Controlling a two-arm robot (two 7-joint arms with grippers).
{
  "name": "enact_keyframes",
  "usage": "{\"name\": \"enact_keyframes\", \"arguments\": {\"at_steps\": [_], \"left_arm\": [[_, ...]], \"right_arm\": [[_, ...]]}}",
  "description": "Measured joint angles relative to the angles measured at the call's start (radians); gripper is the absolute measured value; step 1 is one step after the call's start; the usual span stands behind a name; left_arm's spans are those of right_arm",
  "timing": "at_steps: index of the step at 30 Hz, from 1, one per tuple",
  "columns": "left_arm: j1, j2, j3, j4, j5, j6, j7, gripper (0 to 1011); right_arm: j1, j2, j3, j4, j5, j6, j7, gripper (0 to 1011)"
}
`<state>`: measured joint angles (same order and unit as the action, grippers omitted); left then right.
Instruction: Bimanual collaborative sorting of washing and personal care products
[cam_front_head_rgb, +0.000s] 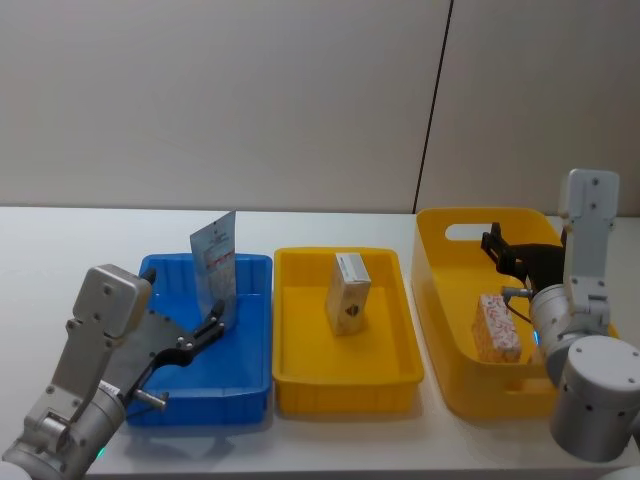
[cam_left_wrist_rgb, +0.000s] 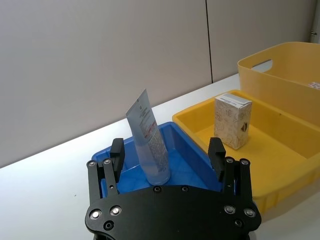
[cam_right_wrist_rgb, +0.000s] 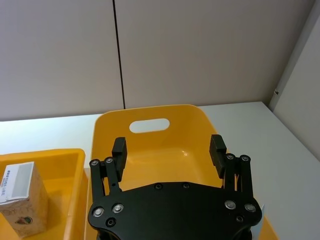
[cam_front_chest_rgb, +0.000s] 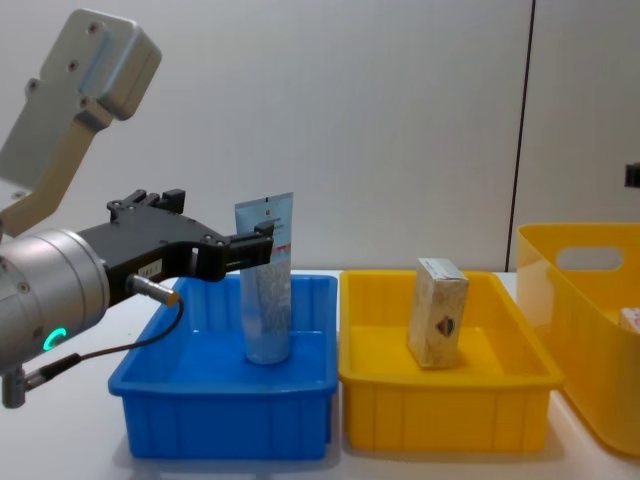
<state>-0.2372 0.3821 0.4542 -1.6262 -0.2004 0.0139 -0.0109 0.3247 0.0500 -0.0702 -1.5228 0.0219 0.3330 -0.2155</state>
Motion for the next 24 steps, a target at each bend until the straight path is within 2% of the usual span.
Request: {"name": "enact_keyframes", "arguments": {"at_steps": [4,13,17,24], "left_arm": [[0.000,0.000,0.000,0.000,0.000,0.000,0.000,1002],[0.000,0.000,0.000,0.000,0.000,0.000,0.000,1001],[0.000,0.000,0.000,0.000,0.000,0.000,0.000,1001],[0.000,0.000,0.000,0.000,0.000,0.000,0.000,1001]], "right_arm": [[-0.003,-0.002,0.003,-0.008,0.006,-0.006,0.009,1003],[-0.023,-0.012,0.023,-0.062,0.050,-0.033,0.056,1004],[-0.024,-0.012,0.024,-0.064,0.052,-0.035,0.058,1003],[-0.047,0.010,0.011,-0.076,0.068,-0.055,0.074,1003]]}}
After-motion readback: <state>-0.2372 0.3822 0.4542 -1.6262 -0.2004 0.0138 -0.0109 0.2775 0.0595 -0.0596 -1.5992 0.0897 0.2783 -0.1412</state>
